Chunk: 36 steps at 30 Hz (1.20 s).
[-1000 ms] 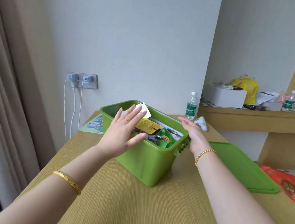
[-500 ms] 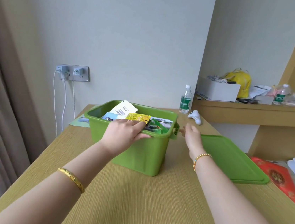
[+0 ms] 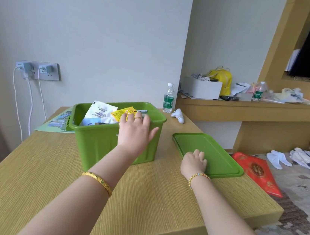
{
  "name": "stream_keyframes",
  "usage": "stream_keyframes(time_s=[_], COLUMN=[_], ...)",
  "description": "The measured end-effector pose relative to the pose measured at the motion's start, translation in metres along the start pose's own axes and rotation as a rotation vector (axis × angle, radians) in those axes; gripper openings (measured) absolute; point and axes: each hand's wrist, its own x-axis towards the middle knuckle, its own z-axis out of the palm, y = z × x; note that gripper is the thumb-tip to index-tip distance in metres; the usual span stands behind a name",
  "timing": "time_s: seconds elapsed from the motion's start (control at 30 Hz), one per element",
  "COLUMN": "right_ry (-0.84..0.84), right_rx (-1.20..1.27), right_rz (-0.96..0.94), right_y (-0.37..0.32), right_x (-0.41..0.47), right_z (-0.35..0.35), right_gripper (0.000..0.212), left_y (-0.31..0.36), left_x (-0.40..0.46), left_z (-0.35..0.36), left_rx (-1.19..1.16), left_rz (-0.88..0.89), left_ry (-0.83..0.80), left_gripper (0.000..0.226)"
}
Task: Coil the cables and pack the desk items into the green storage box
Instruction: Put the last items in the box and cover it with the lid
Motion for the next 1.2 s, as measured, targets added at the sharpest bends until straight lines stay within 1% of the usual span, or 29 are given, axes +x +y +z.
stream_keyframes(time_s=[0.1,0.17,0.23,0.3,0.37,0.4,0.47,0.53,0.6,0.63,0.67,0.7,0.73,0.8,0.83,0.9,0.93,0.97,1.0,1.03,1.07,1.1,1.13,1.2], right_ry=[0.003,0.044,0.115,0.222,0.341,0.406,0.544,0.688,0.798,0.839,0.88,0.917,0.953,1.028,1.061,1.108,1.106,1.07,0.986,0.864,0.733,0.626,0.555,0.505], right_rx=[-0.088,-0.116,-0.089,-0.048,-0.007,0.022,0.077,0.118,0.168,0.177,0.17,0.156,0.152,0.172,0.193,0.299,0.404,0.55,0.726,0.912,1.086,1.21,1.275,1.28], right_rz=[-0.068,-0.1,-0.107,-0.13,-0.177,-0.201,-0.277,-0.408,-0.568,-0.642,-0.703,-0.749,-0.777,-0.791,-0.785,-0.75,-0.704,-0.639,-0.575,-0.535,-0.519,-0.512,-0.503,-0.481], right_y=[0.0,0.0,0.003,0.006,0.006,0.003,-0.007,-0.023,-0.04,-0.048,-0.056,-0.062,-0.069,-0.079,-0.083,-0.091,-0.094,-0.097,-0.1,-0.103,-0.106,-0.108,-0.11,-0.113], right_x=[0.0,-0.001,-0.004,-0.007,-0.008,-0.009,-0.012,-0.016,-0.024,-0.028,-0.031,-0.034,-0.036,-0.036,-0.036,-0.032,-0.029,-0.025,-0.022,-0.019,-0.018,-0.016,-0.014,-0.008], right_z=[-0.004,-0.007,-0.013,-0.025,-0.043,-0.054,-0.077,-0.099,-0.117,-0.123,-0.127,-0.129,-0.129,-0.128,-0.128,-0.129,-0.131,-0.133,-0.136,-0.139,-0.142,-0.144,-0.146,-0.149], right_gripper=[0.033,0.029,0.025,0.026,0.028,0.028,0.029,0.031,0.034,0.033,0.03,0.026,0.021,0.022,0.023,0.023,0.024,0.026,0.031,0.038,0.044,0.046,0.045,0.036], left_y=[-0.001,-0.004,-0.008,-0.013,-0.018,-0.02,-0.024,-0.029,-0.04,-0.048,-0.057,-0.066,-0.076,-0.098,-0.108,-0.122,-0.127,-0.131,-0.135,-0.139,-0.144,-0.148,-0.153,-0.161], left_x=[-0.001,-0.002,-0.001,0.0,0.001,0.001,0.004,0.012,0.022,0.026,0.03,0.032,0.032,0.03,0.029,0.026,0.026,0.027,0.028,0.029,0.032,0.035,0.038,0.044], left_z=[-0.002,-0.002,-0.001,0.0,0.001,0.001,-0.004,-0.017,-0.033,-0.04,-0.047,-0.052,-0.056,-0.062,-0.065,-0.073,-0.077,-0.081,-0.086,-0.09,-0.094,-0.099,-0.103,-0.111], left_rx=[-0.001,-0.023,-0.054,-0.079,-0.116,-0.154,-0.311,-0.432,-0.417,-0.382,-0.347,-0.333,-0.346,-0.438,-0.493,-0.591,-0.634,-0.67,-0.7,-0.728,-0.758,-0.785,-0.797,-0.789], left_rz=[0.031,0.05,0.067,0.071,0.062,0.066,0.06,0.031,0.002,-0.004,-0.005,-0.01,-0.029,-0.141,-0.201,-0.24,-0.241,-0.253,-0.275,-0.301,-0.333,-0.363,-0.377,-0.356], left_ry=[0.026,0.055,0.051,0.019,-0.037,-0.041,0.001,0.046,0.107,0.138,0.165,0.198,0.242,0.35,0.406,0.513,0.537,0.538,0.532,0.532,0.536,0.536,0.529,0.5], left_gripper=[0.049,0.043,0.04,0.042,0.047,0.049,0.058,0.072,0.082,0.082,0.079,0.07,0.057,0.027,0.017,0.008,0.008,0.009,0.01,0.011,0.013,0.016,0.019,0.024])
